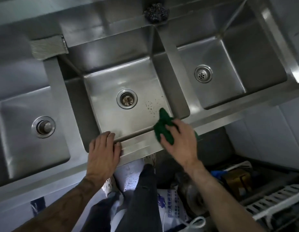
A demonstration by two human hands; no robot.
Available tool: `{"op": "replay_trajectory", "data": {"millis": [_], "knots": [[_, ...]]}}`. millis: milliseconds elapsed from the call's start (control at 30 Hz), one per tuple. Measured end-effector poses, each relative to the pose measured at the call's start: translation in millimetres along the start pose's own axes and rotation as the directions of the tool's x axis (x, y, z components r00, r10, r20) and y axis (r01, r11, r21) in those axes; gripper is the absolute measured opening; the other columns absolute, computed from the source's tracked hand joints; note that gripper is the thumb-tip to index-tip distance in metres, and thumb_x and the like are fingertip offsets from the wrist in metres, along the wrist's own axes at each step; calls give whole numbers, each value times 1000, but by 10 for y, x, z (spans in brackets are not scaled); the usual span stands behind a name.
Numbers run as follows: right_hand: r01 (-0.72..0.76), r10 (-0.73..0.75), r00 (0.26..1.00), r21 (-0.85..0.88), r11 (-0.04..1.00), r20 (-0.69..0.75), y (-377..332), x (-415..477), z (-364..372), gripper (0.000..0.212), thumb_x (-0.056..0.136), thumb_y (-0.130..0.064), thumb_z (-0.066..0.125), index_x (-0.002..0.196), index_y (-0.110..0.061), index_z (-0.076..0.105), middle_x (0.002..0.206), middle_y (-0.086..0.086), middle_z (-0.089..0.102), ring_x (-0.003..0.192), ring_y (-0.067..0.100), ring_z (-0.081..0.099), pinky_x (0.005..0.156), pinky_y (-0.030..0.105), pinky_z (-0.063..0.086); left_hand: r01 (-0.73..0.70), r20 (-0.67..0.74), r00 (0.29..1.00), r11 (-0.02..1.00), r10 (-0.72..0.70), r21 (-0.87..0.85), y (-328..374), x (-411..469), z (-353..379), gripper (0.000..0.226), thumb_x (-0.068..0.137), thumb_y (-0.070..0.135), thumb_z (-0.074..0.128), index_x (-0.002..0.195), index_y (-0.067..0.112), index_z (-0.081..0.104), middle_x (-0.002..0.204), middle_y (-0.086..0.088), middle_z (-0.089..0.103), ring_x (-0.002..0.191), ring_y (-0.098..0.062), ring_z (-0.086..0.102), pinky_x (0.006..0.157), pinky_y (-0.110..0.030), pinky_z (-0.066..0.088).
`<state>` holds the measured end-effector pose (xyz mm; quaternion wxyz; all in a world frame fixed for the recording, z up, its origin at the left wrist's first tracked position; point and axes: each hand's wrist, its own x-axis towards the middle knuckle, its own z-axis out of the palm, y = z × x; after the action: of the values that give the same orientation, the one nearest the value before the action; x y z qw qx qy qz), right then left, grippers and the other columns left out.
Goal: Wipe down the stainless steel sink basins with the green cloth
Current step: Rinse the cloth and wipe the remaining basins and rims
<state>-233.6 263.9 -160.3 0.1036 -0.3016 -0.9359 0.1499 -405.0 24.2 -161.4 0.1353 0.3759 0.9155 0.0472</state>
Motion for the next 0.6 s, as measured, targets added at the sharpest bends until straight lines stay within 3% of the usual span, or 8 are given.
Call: {"op": "replay_trajectory", "data": {"millis": [67, 133, 233, 300, 367, 467, 600], "knots": [[-136, 136, 991, -6, 991, -19, 177, 157, -61, 38, 93, -39, 64, 106, -4, 70, 134, 17, 61, 114, 32, 60, 93, 47, 55, 1, 12, 1000, 1000, -1, 4, -216, -99, 27, 49, 107, 38, 34, 133, 5, 60, 135, -18, 63, 123, -38, 59, 105, -50, 42], [-211, 209, 976, -18, 977, -61, 152, 168, -41, 38, 95, -36, 61, 115, -5, 69, 149, 13, 56, 129, 31, 57, 105, 47, 50, -8, 16, 1000, 1000, 8, 13, -338, -162, 90, 51, 108, 39, 34, 133, 4, 61, 136, -19, 63, 122, -38, 59, 104, -50, 43], [-222, 222, 971, 11, 975, -91, -310, -33, 160, 47, 99, -35, 59, 141, -14, 63, 157, 8, 52, 146, 28, 47, 120, 50, 38, -74, 7, 997, 995, 73, 61, -375, -152, 158, 49, 110, 38, 35, 135, 5, 62, 140, -17, 63, 127, -37, 57, 103, -49, 42], [-174, 177, 981, 34, 984, -77, -765, -152, 343, 47, 100, -36, 61, 144, -19, 62, 156, 7, 53, 148, 27, 46, 123, 47, 34, -69, -8, 998, 996, 69, 55, -372, -141, 175, 46, 108, 37, 39, 136, 7, 60, 140, -14, 63, 128, -35, 57, 104, -47, 41], [-89, 92, 995, 52, 995, -46, -1061, -248, 493, 43, 100, -34, 62, 140, -19, 66, 153, 7, 57, 146, 28, 48, 121, 43, 35, -71, -58, 996, 997, 73, 30, -373, -147, 146, 43, 107, 36, 43, 134, 8, 61, 136, -14, 65, 123, -36, 59, 102, -47, 43], [32, -31, 999, 44, 999, -11, -912, -217, 420, 39, 100, -31, 62, 136, -16, 69, 147, 8, 62, 140, 27, 55, 115, 46, 45, -88, -139, 986, 996, 89, 12, -367, -176, 139, 38, 107, 33, 45, 129, 8, 63, 130, -14, 67, 118, -36, 62, 99, -49, 47], [-191, 190, 976, 1, 982, -104, -542, -51, 237, 40, 100, -31, 58, 133, -12, 70, 146, 8, 62, 139, 26, 55, 114, 49, 45, -104, -192, 977, 994, 96, -28, -383, -172, 164, 35, 106, 32, 48, 127, 8, 63, 125, -14, 69, 115, -36, 63, 98, -49, 48]]}}
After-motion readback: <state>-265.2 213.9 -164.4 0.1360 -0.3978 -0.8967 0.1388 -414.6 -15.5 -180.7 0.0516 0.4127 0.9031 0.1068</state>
